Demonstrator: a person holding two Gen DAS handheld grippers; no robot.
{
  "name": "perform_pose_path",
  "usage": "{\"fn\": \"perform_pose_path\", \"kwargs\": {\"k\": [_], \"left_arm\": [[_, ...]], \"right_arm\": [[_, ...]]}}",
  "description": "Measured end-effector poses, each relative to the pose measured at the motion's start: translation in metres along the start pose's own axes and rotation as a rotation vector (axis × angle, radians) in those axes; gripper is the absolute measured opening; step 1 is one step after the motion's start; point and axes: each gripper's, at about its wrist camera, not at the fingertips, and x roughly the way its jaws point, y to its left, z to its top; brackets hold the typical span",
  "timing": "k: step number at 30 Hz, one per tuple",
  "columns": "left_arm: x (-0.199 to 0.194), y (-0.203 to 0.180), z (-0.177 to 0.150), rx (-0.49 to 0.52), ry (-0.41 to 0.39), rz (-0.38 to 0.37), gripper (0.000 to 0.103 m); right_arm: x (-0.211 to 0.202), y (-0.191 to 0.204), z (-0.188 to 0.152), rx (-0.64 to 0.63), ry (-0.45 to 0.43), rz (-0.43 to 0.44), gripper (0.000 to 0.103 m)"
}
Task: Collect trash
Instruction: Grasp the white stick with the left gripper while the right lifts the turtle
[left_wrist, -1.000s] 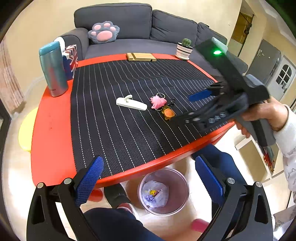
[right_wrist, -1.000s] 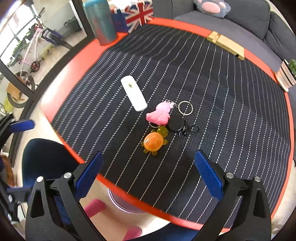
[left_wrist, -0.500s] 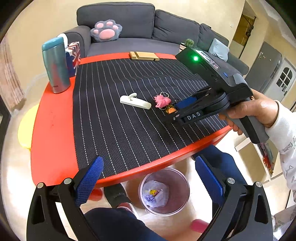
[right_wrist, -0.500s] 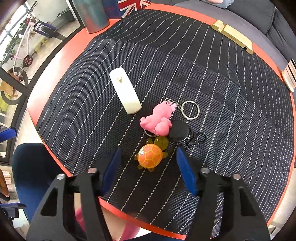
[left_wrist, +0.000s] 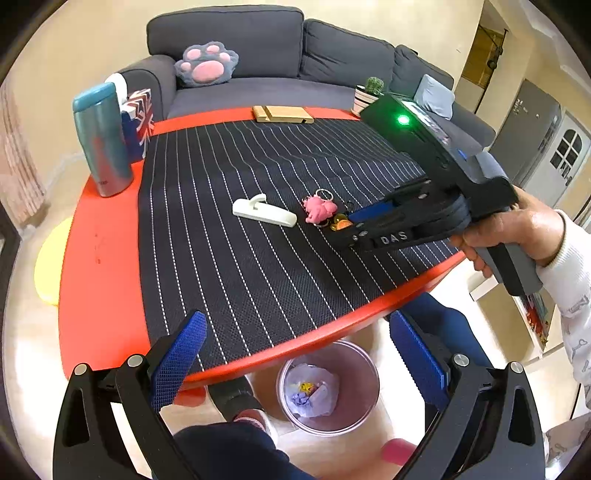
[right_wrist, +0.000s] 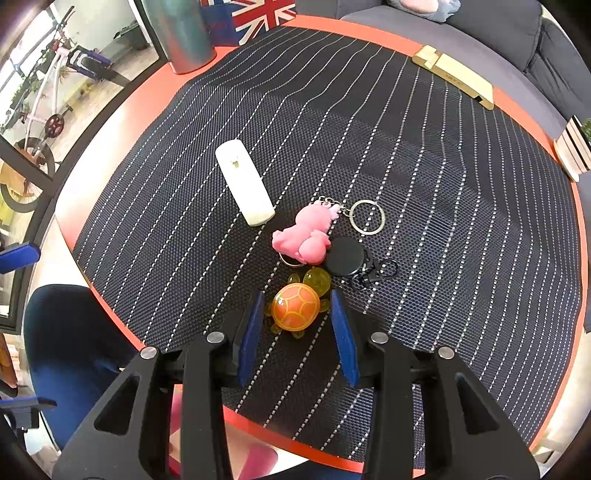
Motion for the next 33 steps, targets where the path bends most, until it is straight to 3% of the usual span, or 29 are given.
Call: {"fn": "perform_pose_path", "kwargs": {"k": [14, 33], "left_arm": [[0.021, 0.006, 0.045, 0.063, 0.012, 0.015, 0.096], [0.085, 0.019, 0.097, 0.165, 0.149, 0.031, 0.096]], "right_arm": [[-0.039, -0.016, -0.020, 0.024, -0.054, 0.033, 0.037], [-0.050, -0.039, -0.032, 0.065, -0.083, 0.047, 0.037]]}}
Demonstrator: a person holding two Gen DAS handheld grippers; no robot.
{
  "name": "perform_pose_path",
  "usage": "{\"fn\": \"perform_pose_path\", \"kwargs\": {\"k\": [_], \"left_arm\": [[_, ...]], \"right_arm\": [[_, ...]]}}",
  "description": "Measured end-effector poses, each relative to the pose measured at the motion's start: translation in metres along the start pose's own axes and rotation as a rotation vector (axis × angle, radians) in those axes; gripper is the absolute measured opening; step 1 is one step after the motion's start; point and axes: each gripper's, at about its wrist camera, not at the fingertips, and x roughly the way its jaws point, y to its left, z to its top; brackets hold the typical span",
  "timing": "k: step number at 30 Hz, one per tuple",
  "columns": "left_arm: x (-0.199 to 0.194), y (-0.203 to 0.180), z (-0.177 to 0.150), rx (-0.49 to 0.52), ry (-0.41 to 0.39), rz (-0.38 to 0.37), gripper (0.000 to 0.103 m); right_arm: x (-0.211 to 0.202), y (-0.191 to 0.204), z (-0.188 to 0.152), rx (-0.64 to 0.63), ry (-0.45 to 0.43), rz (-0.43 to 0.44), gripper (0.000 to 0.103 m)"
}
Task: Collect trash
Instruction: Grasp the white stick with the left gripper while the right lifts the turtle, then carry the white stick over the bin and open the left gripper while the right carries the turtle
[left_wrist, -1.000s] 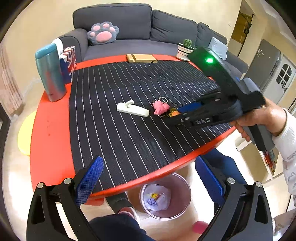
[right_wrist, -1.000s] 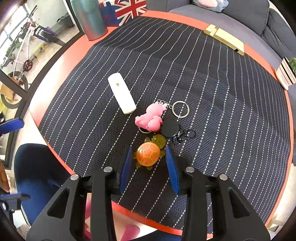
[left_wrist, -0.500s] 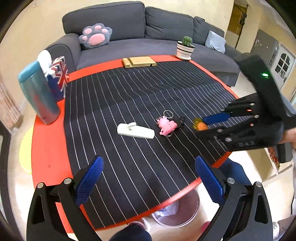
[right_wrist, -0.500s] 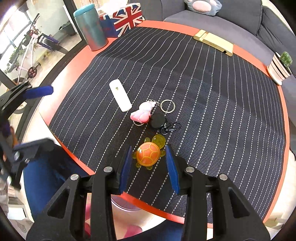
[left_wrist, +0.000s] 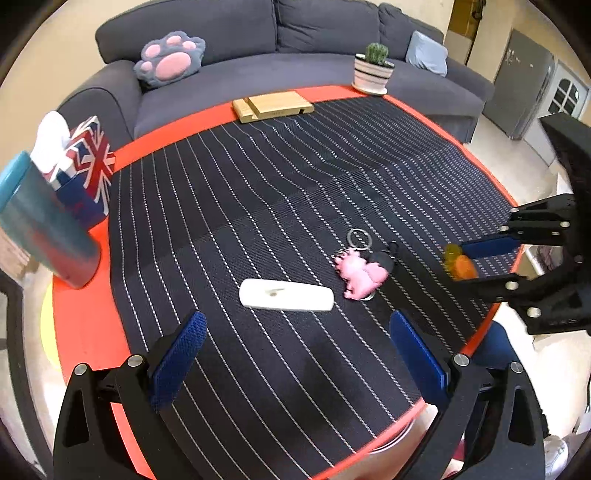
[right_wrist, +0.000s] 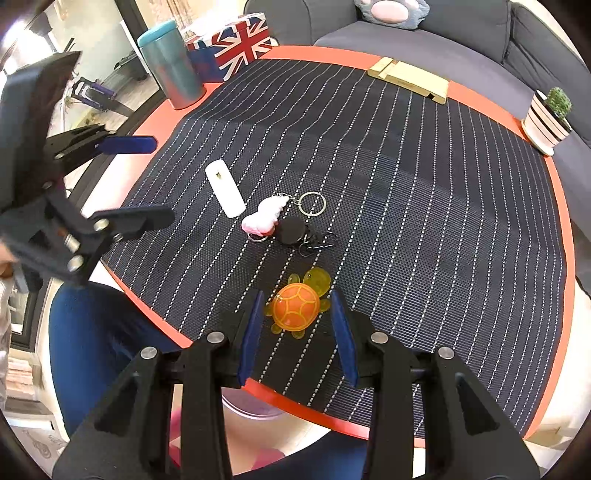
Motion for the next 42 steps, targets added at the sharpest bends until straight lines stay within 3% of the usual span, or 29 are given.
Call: {"fn": "perform_pose_path", "kwargs": {"k": [10, 13, 21, 26, 42], "left_arm": [[0.030, 0.015, 0.008, 0.010, 0.044, 0.048, 0.093], [0.036, 0.016, 0.008, -0.003, 0.060, 0.035, 0.075], [0.041, 0.013, 0.009, 0.000, 0.063, 0.021, 0.049], [0.043, 0.011, 0.011, 0.011, 0.068, 0.032, 0.021], [0.023, 0.010, 0.017, 0.011, 0.019, 0.063, 0.007]], "right_arm": [[0.001, -0.010, -0.002, 0.018, -0.002, -0.001, 0.037], [0.002, -0.010, -0.003, 0.021, -0.001, 0.001, 0.037], [0.006, -0.012, -0.003, 0.027, 0.001, 0.007, 0.037], [0.007, -0.013, -0.004, 0.031, 0.002, 0.007, 0.037], [0.004, -0.011, -0.002, 0.029, -0.012, 0.008, 0.037]]}}
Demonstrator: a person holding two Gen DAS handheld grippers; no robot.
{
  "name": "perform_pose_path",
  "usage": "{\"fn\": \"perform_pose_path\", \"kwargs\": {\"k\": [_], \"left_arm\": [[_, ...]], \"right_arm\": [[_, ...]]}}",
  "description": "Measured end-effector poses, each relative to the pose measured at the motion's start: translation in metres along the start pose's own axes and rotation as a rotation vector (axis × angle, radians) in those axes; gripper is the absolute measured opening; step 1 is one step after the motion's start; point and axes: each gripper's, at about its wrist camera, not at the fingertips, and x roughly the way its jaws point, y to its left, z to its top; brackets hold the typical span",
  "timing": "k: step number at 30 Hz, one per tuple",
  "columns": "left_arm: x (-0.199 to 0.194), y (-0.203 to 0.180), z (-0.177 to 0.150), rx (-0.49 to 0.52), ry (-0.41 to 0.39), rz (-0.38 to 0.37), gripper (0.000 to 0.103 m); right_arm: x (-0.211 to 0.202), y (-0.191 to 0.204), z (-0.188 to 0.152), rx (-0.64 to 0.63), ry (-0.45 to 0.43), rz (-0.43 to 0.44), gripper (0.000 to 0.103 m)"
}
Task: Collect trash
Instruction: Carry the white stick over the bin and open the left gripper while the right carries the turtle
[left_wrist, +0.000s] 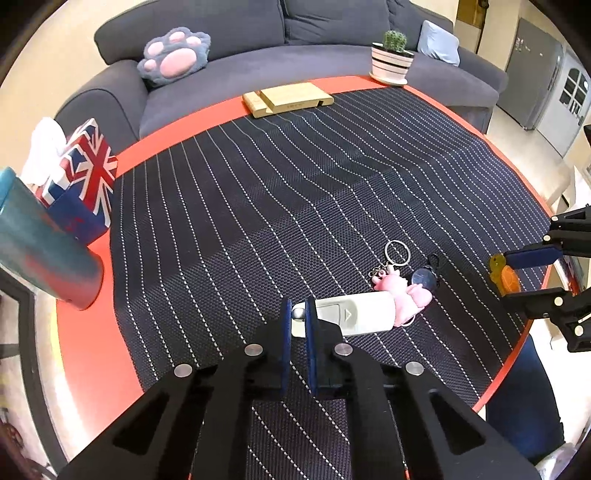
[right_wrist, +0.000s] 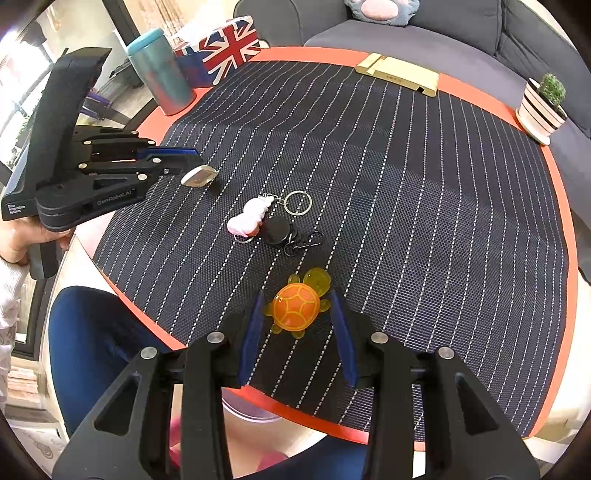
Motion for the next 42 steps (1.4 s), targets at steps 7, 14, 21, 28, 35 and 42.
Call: {"fn": "perform_pose_path", "kwargs": {"k": [7, 14, 21, 28, 35, 42], "left_arm": [[-0.017, -0.006, -0.005, 0.004, -0.013, -0.009, 0.007], [-0.044, -0.019, -0.013, 0.017, -0.046, -0.037, 0.007], [-0.075, -0.043, -0.026, 0.046, -0.088, -0.068, 0.007], [-0.095, -0.066, -0.042, 0.068, -0.117, -0.096, 0.007], [-0.102, -0.084, -0.062, 0.075, -0.119, -0.130, 0.007], [-0.103, -0.102, -0.084, 0.075, -0.101, -0.165, 0.007]], "right_arm": [[-0.008, 0.004, 0.001, -0.008, -0.013, 0.001, 0.037], [-0.021, 0.009, -0.002, -0.021, -0.037, 0.003, 0.037], [-0.037, 0.020, -0.014, -0.038, -0.062, 0.011, 0.037], [-0.053, 0.030, -0.032, -0.053, -0.083, 0.022, 0.037], [-0.063, 0.042, -0.057, -0.068, -0.089, 0.034, 0.037], [-0.077, 0.050, -0.081, -0.063, -0.109, 0.046, 0.037]]}}
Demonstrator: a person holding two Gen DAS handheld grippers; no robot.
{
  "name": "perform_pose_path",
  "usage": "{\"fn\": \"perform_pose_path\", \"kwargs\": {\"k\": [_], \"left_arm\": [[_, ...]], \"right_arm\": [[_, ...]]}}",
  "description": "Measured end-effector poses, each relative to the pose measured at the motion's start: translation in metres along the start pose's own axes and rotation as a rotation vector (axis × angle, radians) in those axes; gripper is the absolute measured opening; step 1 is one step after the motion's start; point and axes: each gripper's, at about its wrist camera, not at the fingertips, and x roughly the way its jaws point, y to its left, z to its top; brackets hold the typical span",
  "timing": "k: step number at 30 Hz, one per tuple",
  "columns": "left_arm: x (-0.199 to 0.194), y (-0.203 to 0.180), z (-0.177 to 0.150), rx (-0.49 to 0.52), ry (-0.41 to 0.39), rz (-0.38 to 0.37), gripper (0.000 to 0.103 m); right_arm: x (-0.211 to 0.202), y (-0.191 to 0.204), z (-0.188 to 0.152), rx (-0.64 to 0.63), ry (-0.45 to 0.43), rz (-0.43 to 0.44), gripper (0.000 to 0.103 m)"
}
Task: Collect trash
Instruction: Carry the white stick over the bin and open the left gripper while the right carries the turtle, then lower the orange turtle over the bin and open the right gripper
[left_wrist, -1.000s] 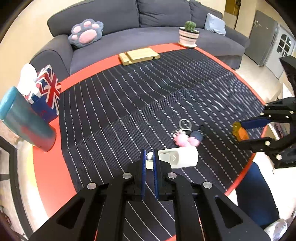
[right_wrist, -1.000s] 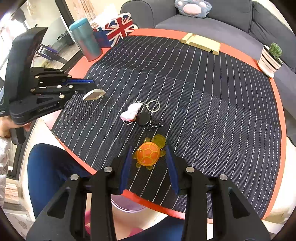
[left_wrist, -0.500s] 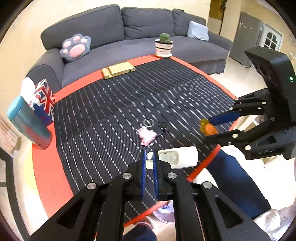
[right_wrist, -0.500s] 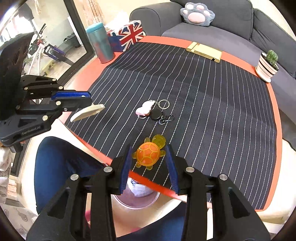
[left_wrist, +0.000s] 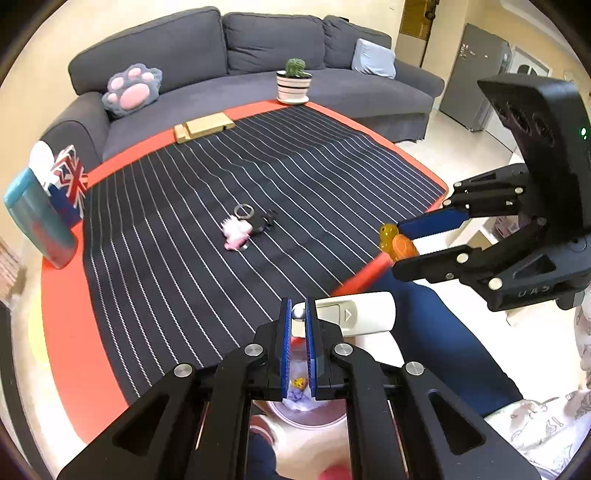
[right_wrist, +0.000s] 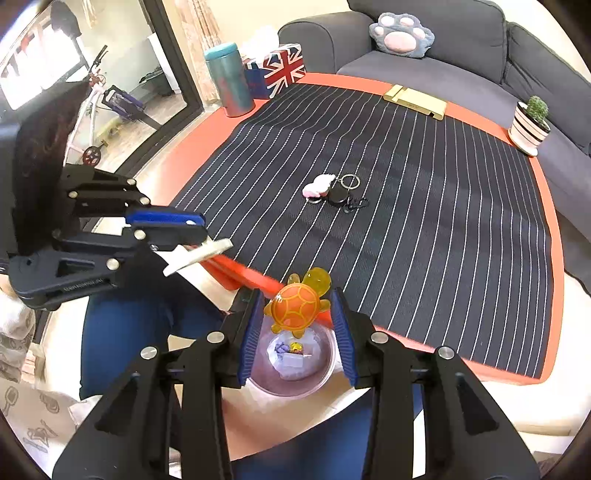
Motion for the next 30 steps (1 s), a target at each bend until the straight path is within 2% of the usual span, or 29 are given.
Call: {"fn": "perform_pose_path", "kwargs": {"k": [13, 15, 16, 17, 19, 22, 30], "left_arm": [[0.006, -0.021, -0.017, 0.008, 0.031, -0.058, 0.008], [0.006, -0.024, -0.017, 0.014, 0.033, -0.064, 0.014], [0.007, -0.025, -0.017, 0.017, 0.039, -0.067, 0.027], [0.008, -0.024, -0.017, 0.019, 0.039, -0.063, 0.060], [0.008, -0.024, -0.017, 0.015, 0.026, -0.051, 0.092], [0.010, -0.020, -0.018, -0.006, 0.027, -0.019, 0.094], [0.005, -0.016, -0.018, -0.019, 0.020, -0.010, 0.095]], "right_arm": [[-0.013, 0.000, -0.024, 0.029, -0.009, 0.012, 0.037], [-0.013, -0.001, -0.025, 0.032, -0.010, 0.016, 0.037], [-0.013, -0.001, -0.025, 0.033, -0.011, 0.016, 0.037], [-0.013, -0.001, -0.025, 0.034, -0.012, 0.018, 0.037], [-0.012, -0.001, -0.025, 0.035, -0.011, 0.021, 0.037], [-0.011, 0.000, -0.026, 0.033, -0.009, 0.024, 0.037], [-0.010, 0.002, -0.027, 0.030, -0.007, 0.027, 0.037]]}}
